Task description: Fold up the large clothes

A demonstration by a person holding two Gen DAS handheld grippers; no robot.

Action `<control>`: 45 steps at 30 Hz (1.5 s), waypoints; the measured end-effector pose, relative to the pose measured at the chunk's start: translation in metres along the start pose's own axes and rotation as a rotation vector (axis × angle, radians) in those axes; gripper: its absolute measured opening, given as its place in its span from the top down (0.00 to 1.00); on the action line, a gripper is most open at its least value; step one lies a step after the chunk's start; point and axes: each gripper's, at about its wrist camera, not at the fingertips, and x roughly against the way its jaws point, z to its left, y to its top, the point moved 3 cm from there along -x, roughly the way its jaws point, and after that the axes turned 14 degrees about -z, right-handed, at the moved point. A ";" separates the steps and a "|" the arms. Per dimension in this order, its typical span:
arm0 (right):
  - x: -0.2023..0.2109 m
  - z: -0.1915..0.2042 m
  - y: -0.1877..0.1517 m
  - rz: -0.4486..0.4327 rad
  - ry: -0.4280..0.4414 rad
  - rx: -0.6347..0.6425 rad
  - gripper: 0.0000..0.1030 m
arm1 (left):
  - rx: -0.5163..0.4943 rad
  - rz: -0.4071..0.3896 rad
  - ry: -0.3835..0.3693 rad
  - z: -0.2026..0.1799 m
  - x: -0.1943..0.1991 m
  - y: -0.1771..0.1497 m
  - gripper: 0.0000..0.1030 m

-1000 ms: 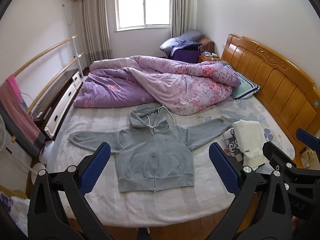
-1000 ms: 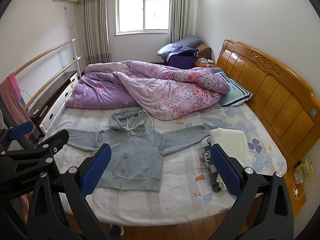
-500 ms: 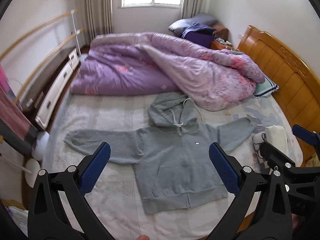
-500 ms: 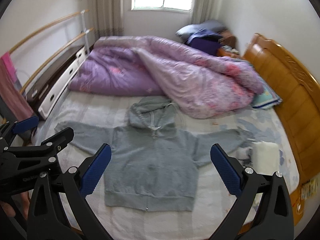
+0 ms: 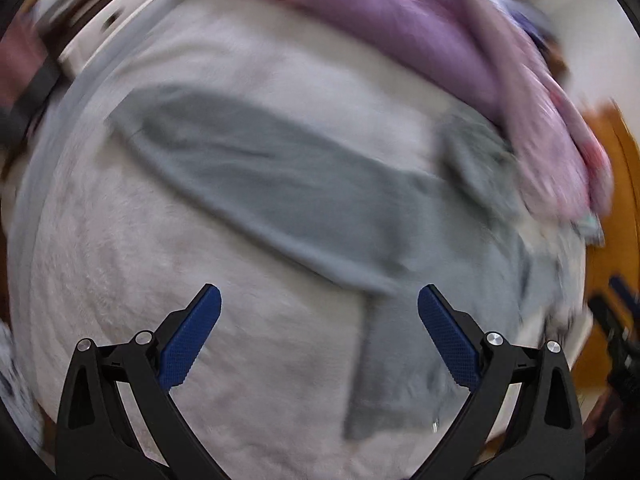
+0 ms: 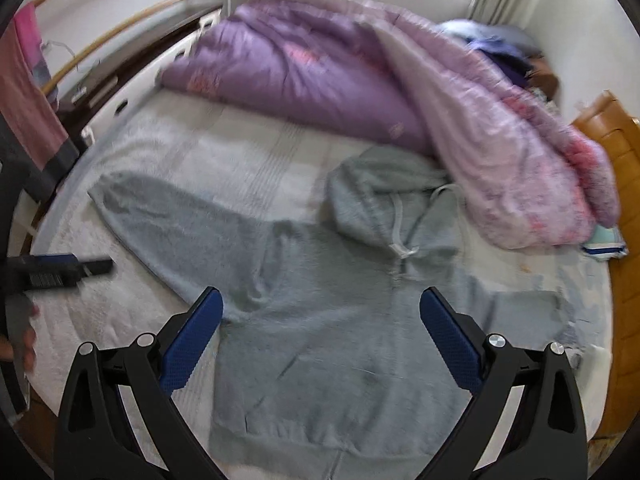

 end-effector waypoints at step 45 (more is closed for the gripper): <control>-0.196 -0.051 -0.094 0.312 0.510 -0.462 0.94 | -0.129 -0.649 -0.016 -0.112 0.104 0.062 0.86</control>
